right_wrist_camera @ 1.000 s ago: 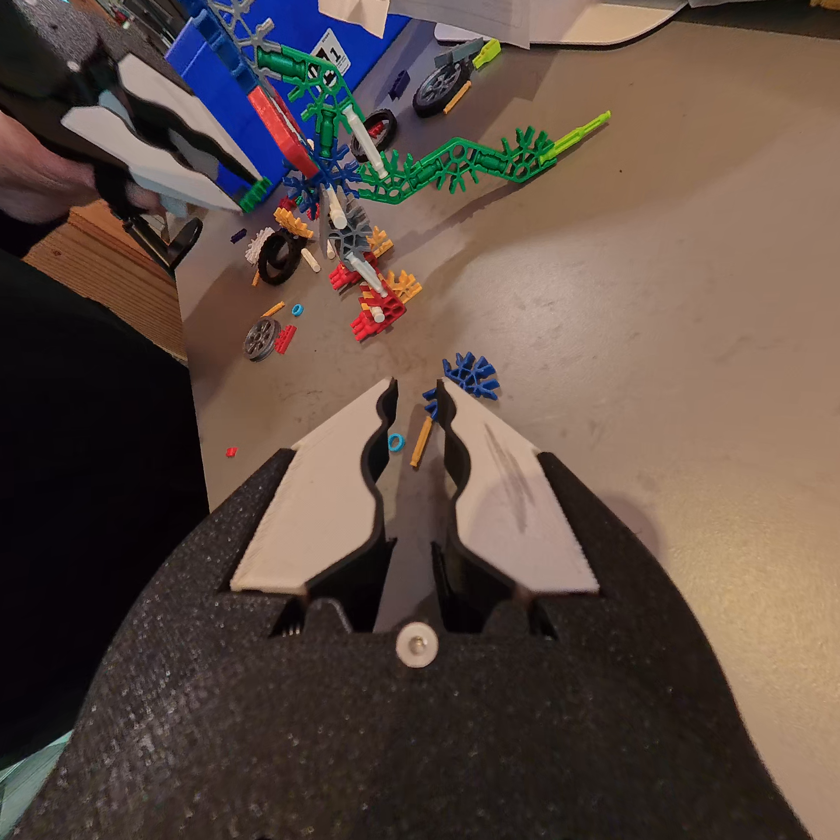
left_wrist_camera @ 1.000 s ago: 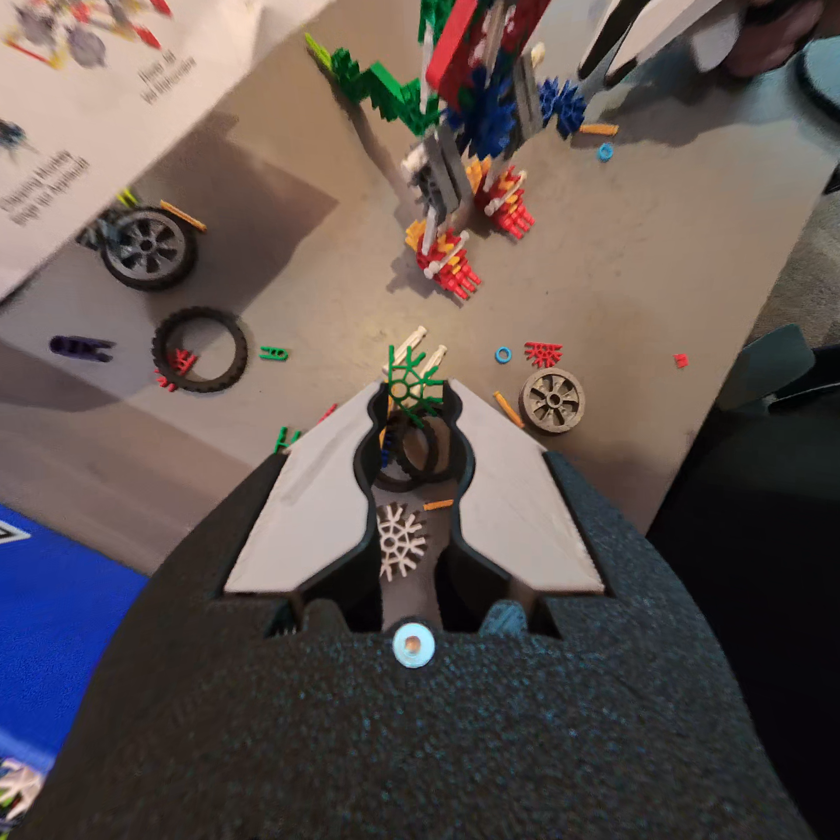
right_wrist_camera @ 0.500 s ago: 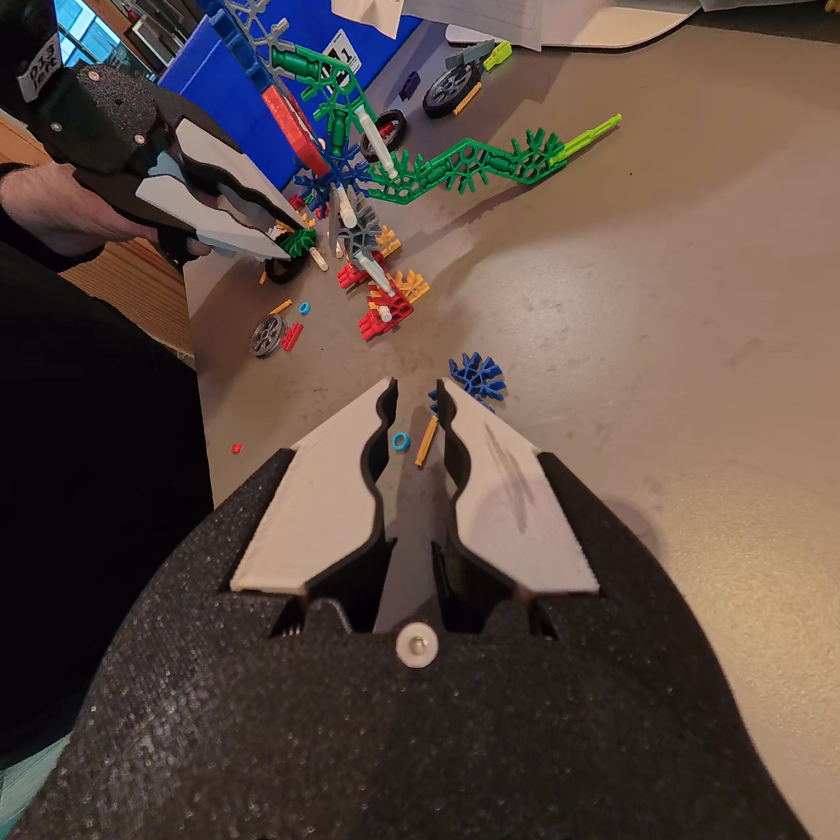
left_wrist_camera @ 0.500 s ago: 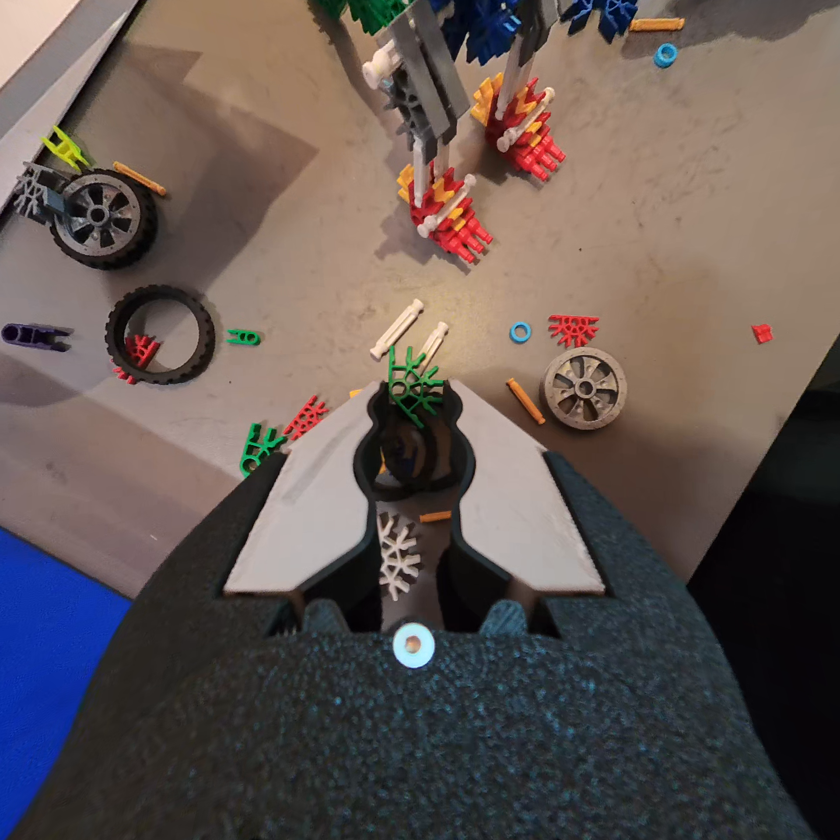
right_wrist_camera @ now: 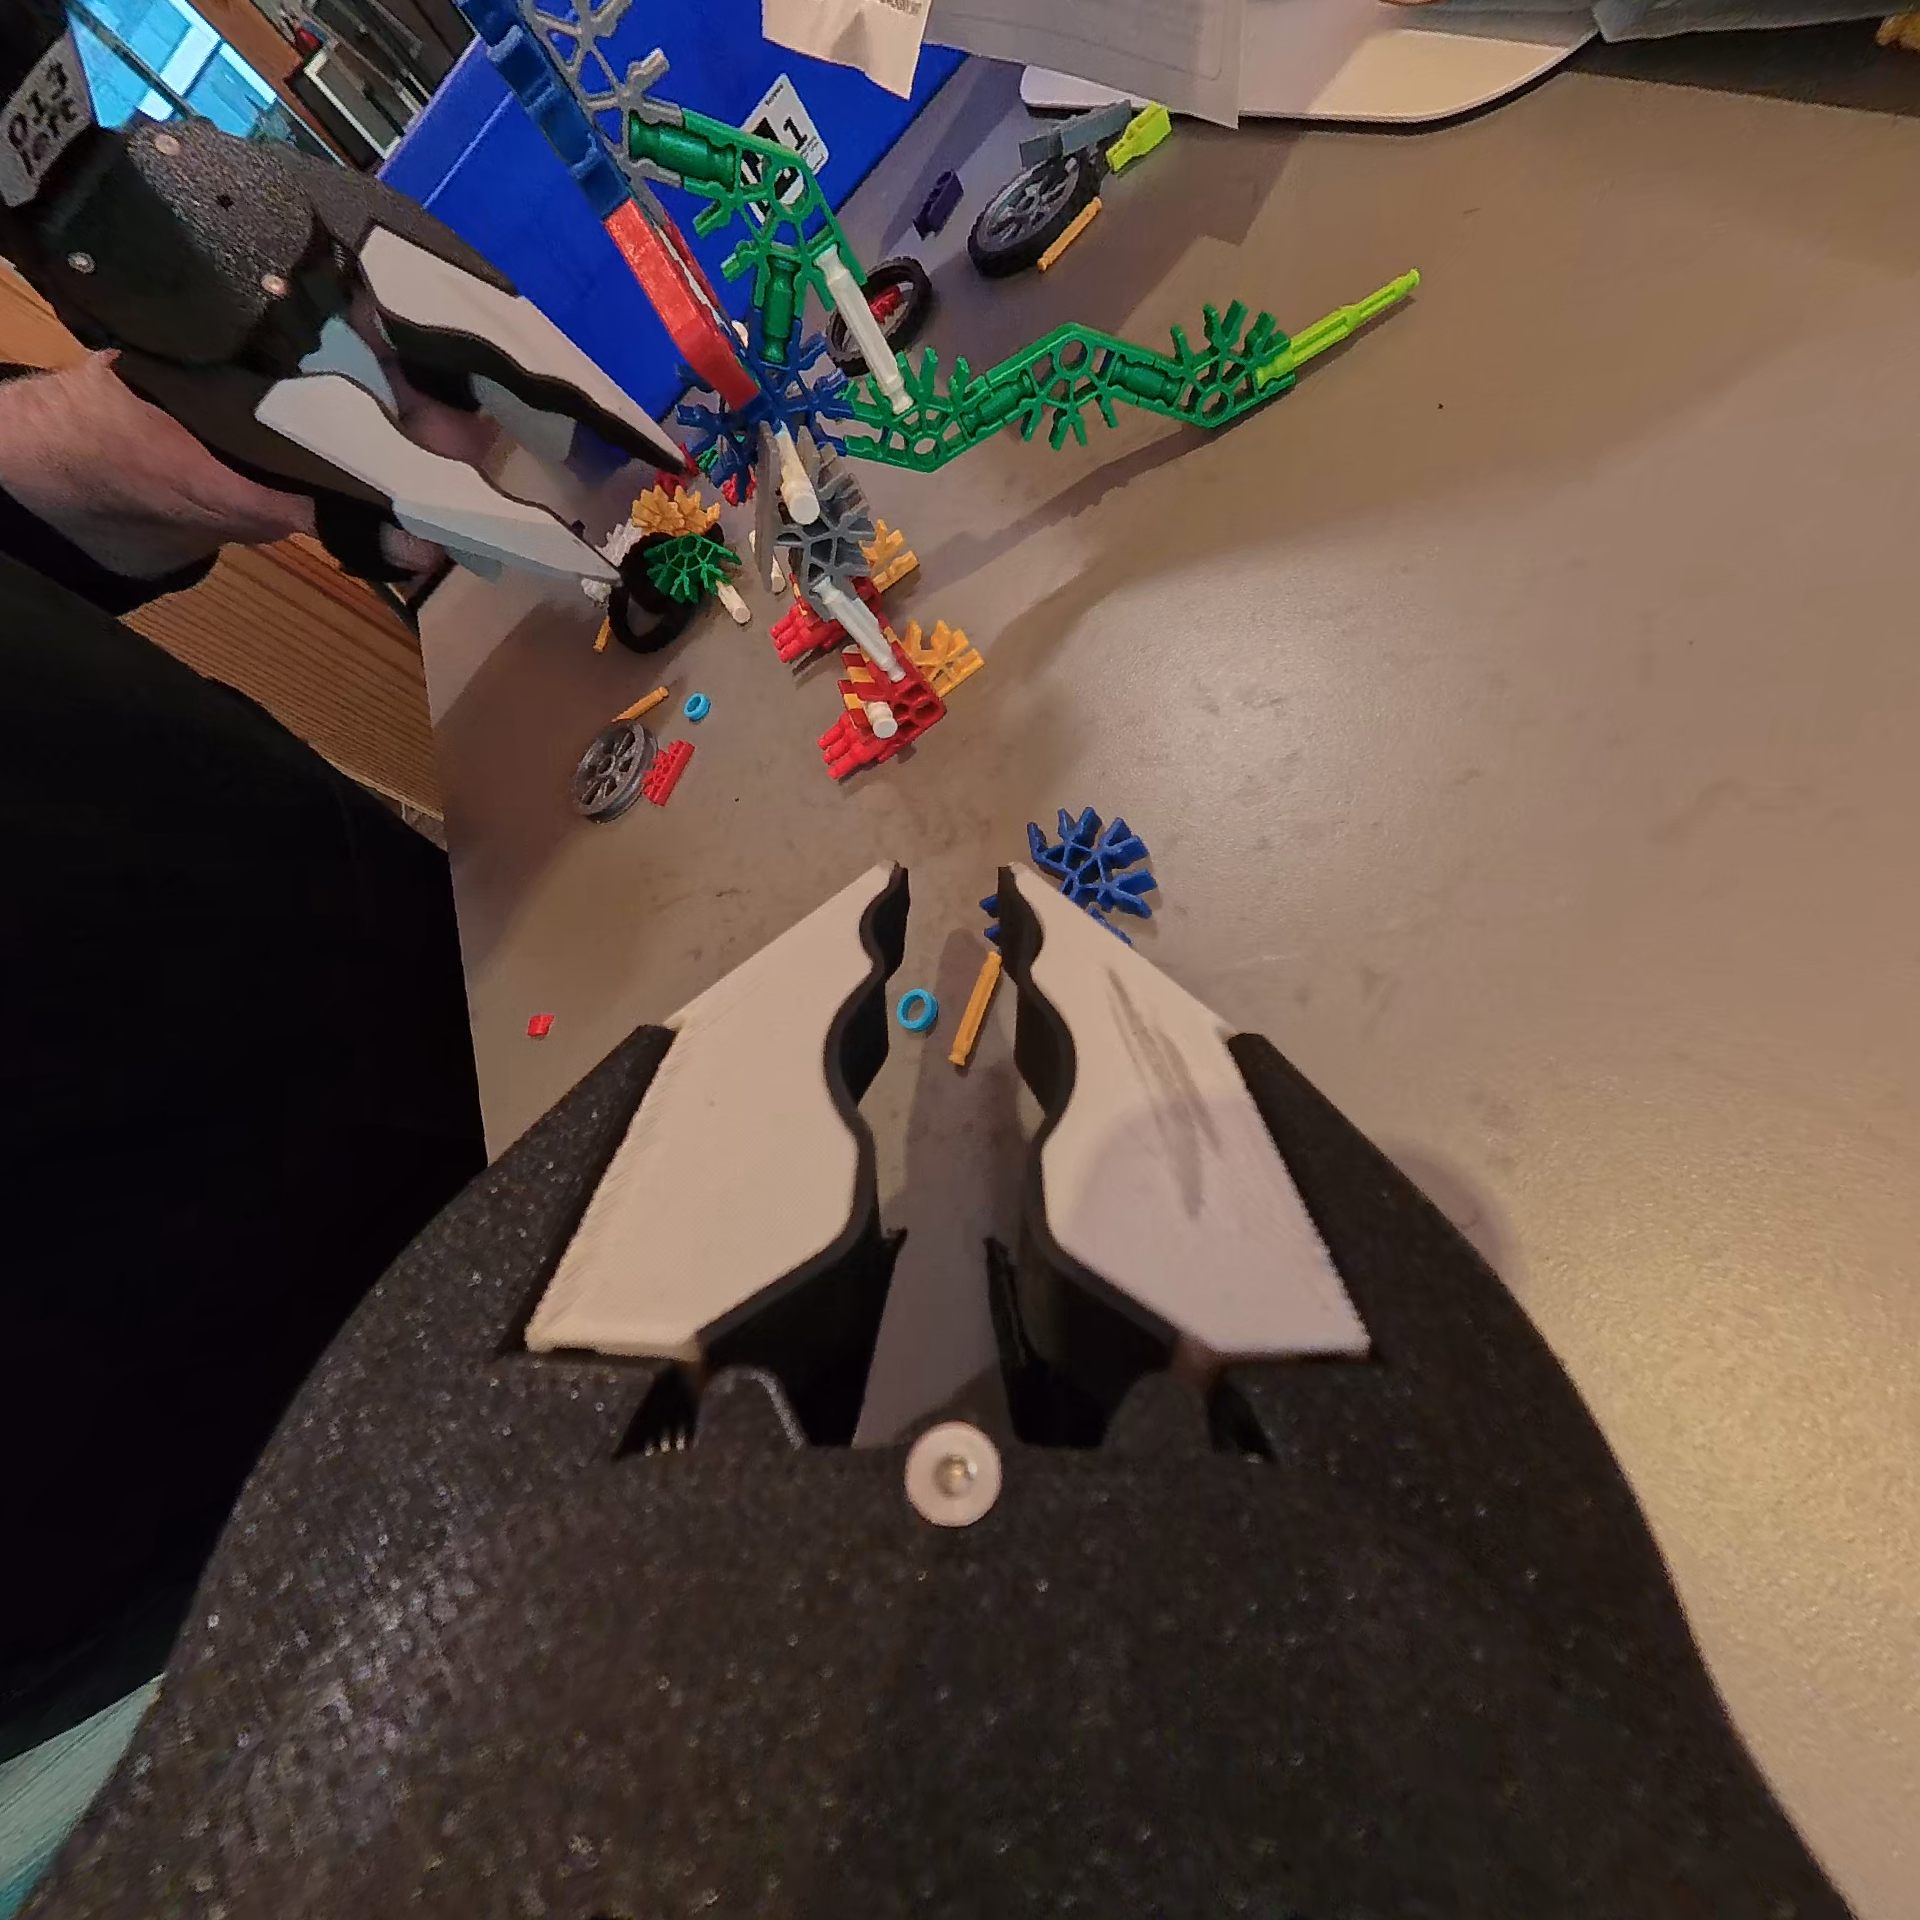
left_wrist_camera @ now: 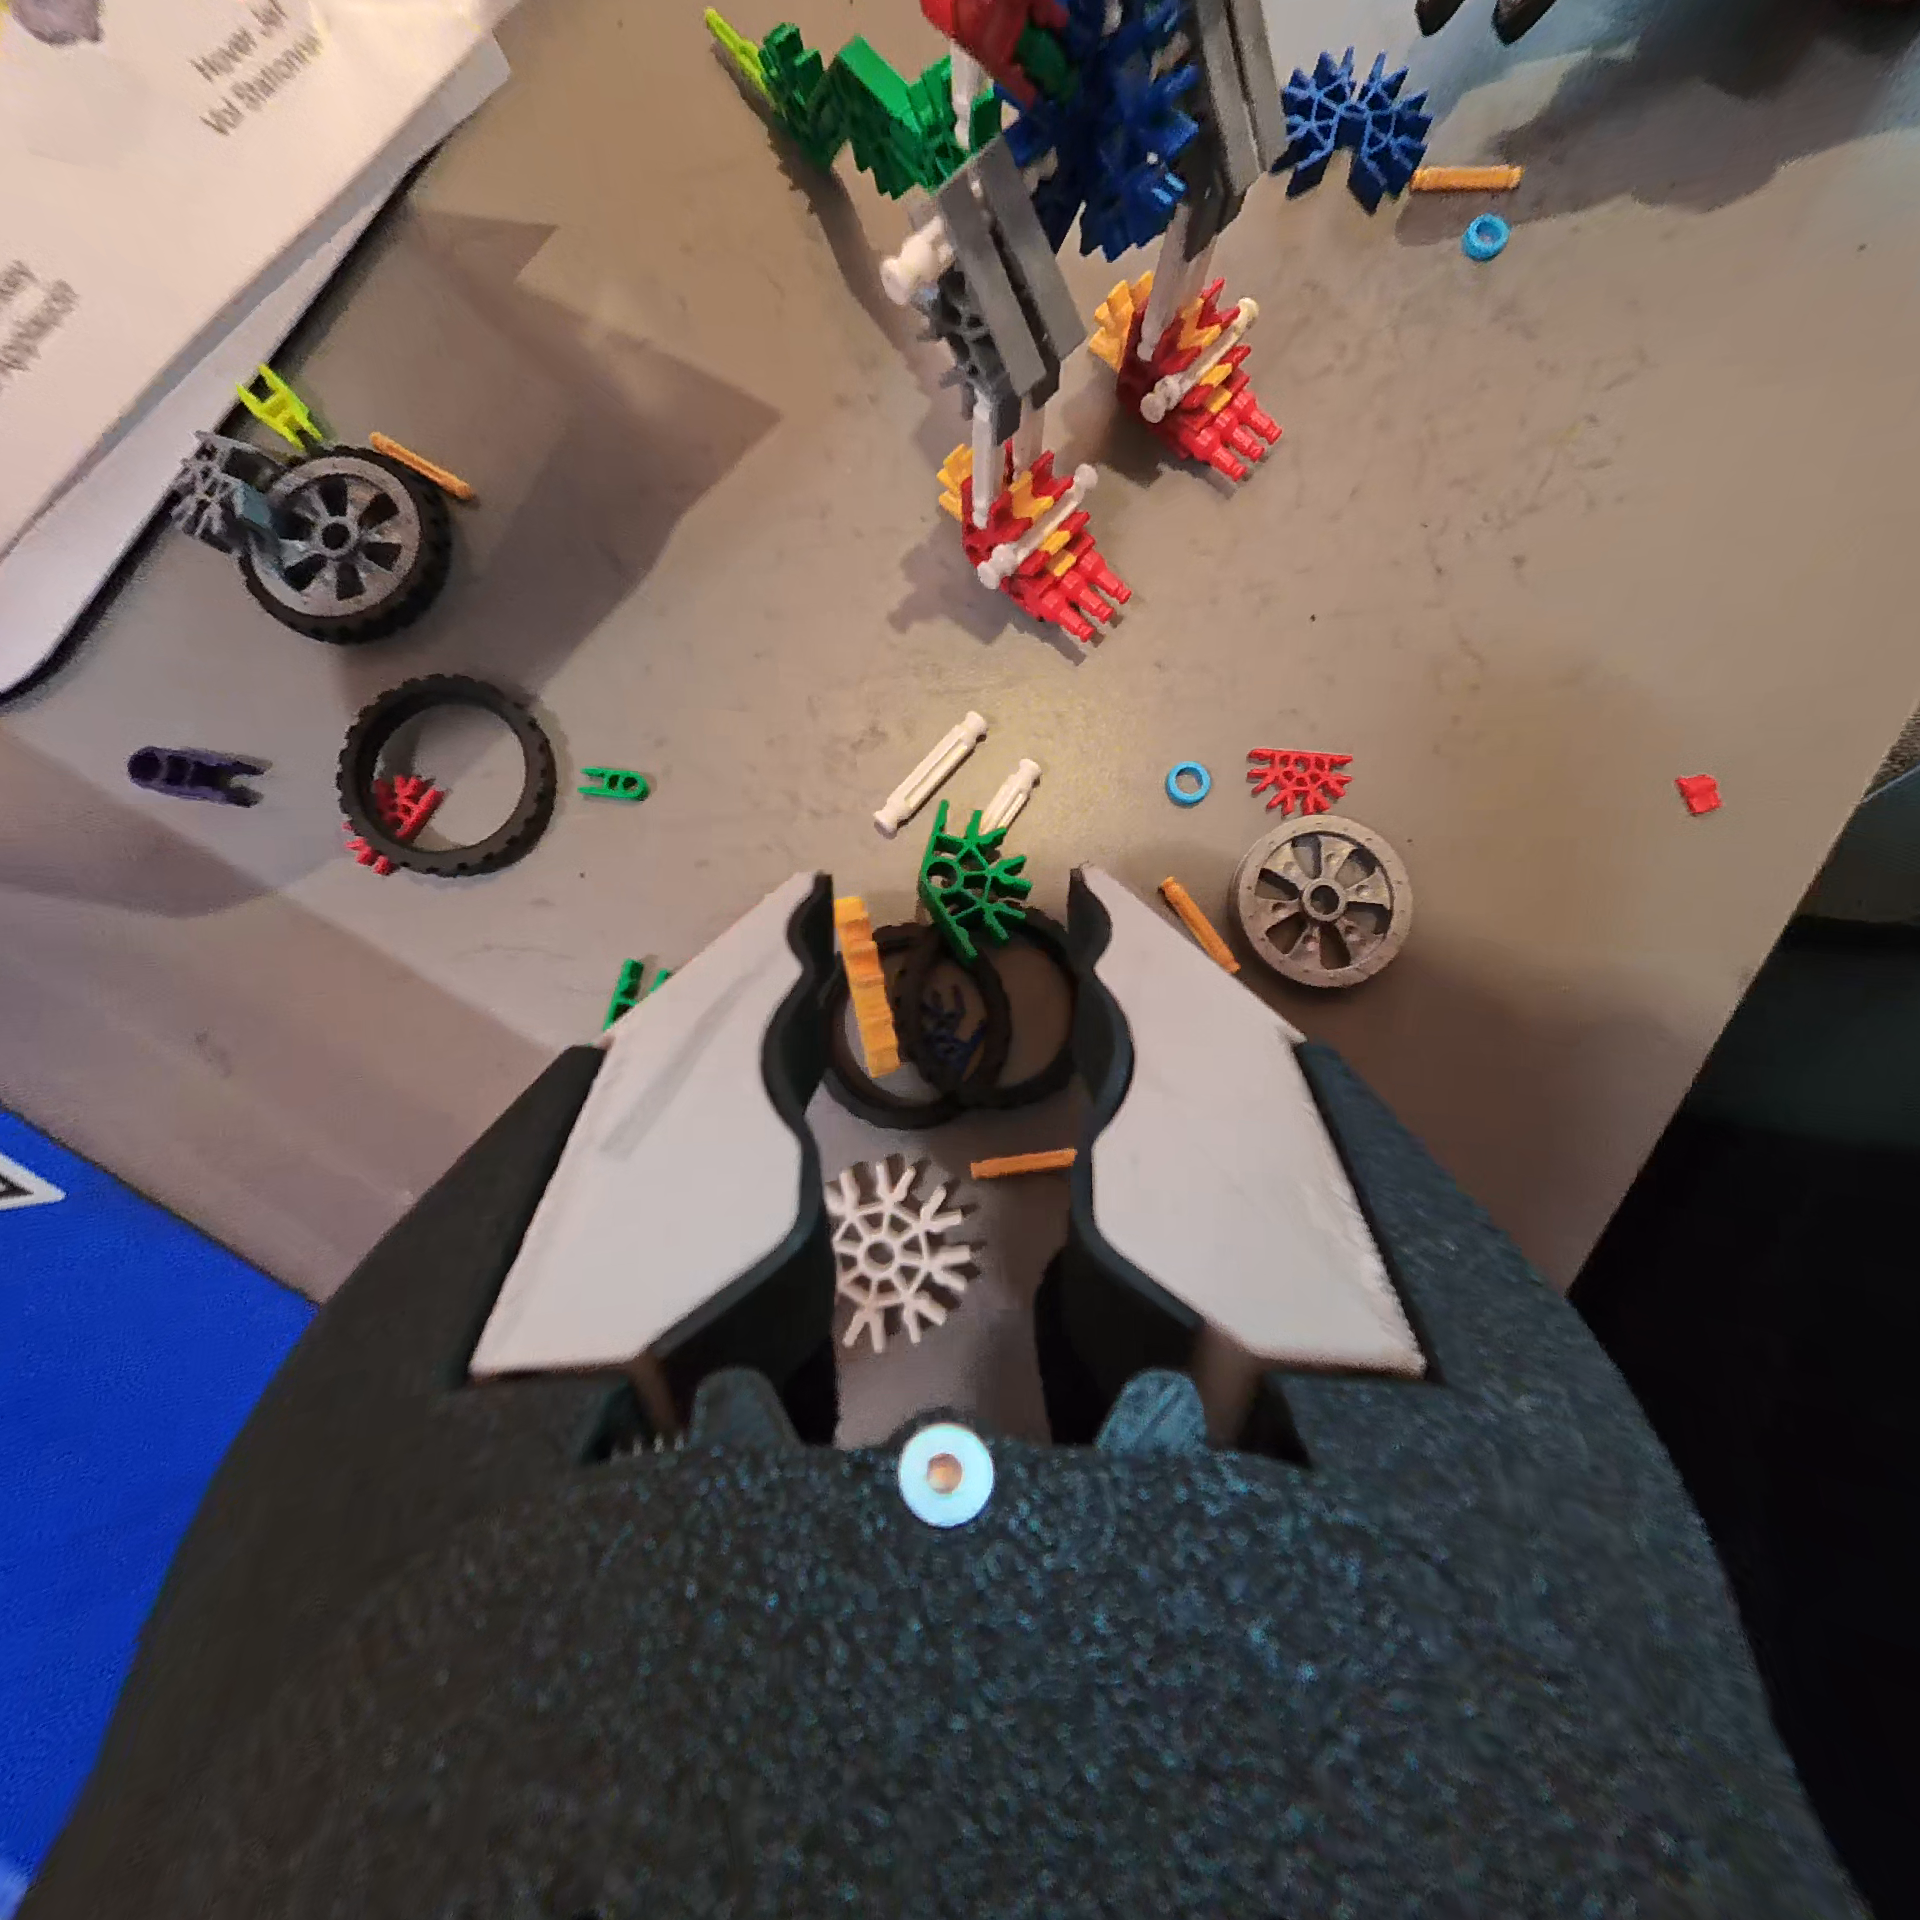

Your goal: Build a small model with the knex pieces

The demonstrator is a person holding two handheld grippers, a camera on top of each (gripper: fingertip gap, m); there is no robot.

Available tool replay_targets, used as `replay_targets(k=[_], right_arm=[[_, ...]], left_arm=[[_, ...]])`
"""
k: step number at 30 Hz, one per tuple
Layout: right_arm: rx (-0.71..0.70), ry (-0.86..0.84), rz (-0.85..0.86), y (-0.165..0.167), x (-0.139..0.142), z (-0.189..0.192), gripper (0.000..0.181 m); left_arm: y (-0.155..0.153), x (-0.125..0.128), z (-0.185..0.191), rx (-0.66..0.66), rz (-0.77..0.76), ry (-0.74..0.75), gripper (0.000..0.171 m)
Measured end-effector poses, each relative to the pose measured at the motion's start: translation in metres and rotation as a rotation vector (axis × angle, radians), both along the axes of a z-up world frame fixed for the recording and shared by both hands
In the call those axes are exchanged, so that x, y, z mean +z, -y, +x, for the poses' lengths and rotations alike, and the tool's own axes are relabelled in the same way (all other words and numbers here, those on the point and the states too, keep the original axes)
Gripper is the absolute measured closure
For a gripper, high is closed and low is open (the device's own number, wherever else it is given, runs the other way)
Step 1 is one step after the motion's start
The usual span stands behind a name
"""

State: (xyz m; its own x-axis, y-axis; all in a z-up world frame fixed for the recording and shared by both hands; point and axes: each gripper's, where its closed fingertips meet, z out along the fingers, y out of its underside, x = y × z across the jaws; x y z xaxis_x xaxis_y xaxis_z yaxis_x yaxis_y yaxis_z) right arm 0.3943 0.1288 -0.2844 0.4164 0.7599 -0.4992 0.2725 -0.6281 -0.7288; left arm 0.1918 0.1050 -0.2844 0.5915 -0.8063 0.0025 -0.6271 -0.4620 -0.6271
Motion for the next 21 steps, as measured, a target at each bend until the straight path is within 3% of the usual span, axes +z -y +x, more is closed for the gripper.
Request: replay_targets(k=[6, 21], right_arm=[[-0.006, 0.009, 0.008, -0.001, -0.001, 0.000, 0.164], [-0.008, 0.006, 0.028, 0.000, 0.001, 0.000, 0.164]], left_arm=[[0.008, 0.010, -0.012, 0.011, 0.009, 0.024, 0.129], [0.031, 0.002, -0.036, 0.097, 0.052, 0.033, 0.122]])
